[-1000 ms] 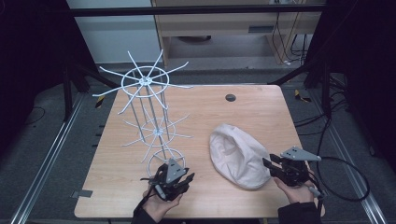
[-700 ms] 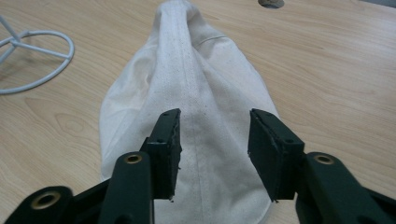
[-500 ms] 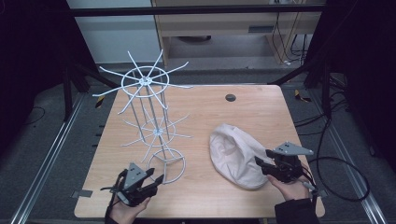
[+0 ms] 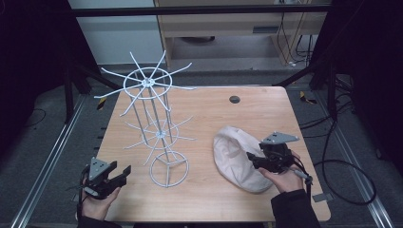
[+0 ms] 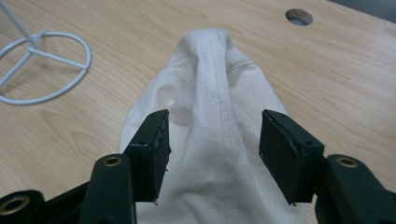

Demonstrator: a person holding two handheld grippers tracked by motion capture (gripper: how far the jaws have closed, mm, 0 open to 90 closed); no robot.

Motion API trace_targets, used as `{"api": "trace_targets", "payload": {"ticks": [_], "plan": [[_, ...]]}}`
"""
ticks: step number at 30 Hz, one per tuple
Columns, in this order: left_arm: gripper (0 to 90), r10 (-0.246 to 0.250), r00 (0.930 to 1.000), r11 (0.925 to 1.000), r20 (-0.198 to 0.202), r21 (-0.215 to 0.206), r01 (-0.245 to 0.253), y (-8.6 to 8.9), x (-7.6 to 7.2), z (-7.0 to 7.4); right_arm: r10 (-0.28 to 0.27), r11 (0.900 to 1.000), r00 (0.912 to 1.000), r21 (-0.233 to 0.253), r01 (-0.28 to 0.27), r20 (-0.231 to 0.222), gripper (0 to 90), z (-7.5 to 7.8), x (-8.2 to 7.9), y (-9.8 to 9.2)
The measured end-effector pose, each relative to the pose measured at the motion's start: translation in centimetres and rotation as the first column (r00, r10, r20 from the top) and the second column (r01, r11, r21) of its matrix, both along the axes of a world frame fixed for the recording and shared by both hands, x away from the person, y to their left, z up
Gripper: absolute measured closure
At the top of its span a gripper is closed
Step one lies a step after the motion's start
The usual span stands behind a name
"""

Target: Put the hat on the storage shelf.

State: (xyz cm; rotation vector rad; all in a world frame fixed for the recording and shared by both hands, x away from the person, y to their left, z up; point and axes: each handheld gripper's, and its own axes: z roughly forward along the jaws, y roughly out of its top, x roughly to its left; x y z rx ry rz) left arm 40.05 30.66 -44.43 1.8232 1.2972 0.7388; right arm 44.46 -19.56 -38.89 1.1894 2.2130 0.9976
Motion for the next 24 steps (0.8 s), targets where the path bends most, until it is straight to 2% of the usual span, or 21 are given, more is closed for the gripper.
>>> {"api": "trace_targets", "payload": {"ticks": [2, 4, 8, 15, 23, 24], "plan": [[42.4, 0.02, 0.9998, 0.9997, 0.004, 0.01, -0.02, 0.6, 0.3, -0.2, -0.004, 1.0, 0.9999, -0.004, 0.004, -0.01, 42.8, -0.1, 0.3, 0.2], [41.9, 0.036, 0.9993, 0.9992, 0.008, 0.018, -0.036, 1.1, 0.6, -0.3, -0.005, 1.0, 0.9996, -0.017, 0.005, -0.026, 42.4, -0.7, 1.3, 0.8], [41.6, 0.052, 0.9986, 0.9985, 0.004, 0.018, -0.052, 1.7, 0.9, -0.5, -0.013, 0.999, 0.9987, -0.037, 0.011, -0.05, 42.2, -1.3, 2.4, 1.4], [41.6, 0.072, 0.9974, 0.9972, -0.012, 0.023, -0.071, 2.4, 1.5, -0.9, -0.025, 0.998, 0.9959, -0.056, 0.02, -0.087, 44.1, -2.2, 3.4, 1.6], [41.9, 0.089, 0.9955, 0.9958, -0.031, 0.024, -0.088, 2.8, 1.8, -1.3, -0.02, 0.996, 0.99, -0.086, 0.009, -0.139, 52.1, -3.1, 4.0, 1.9], [42.0, 0.088, 0.9956, 0.9959, -0.032, 0.025, -0.087, 2.8, 1.8, -1.3, -0.026, 0.995, 0.9876, -0.101, 0.011, -0.155, 56.2, -3.2, 4.0, 2.0]]}}
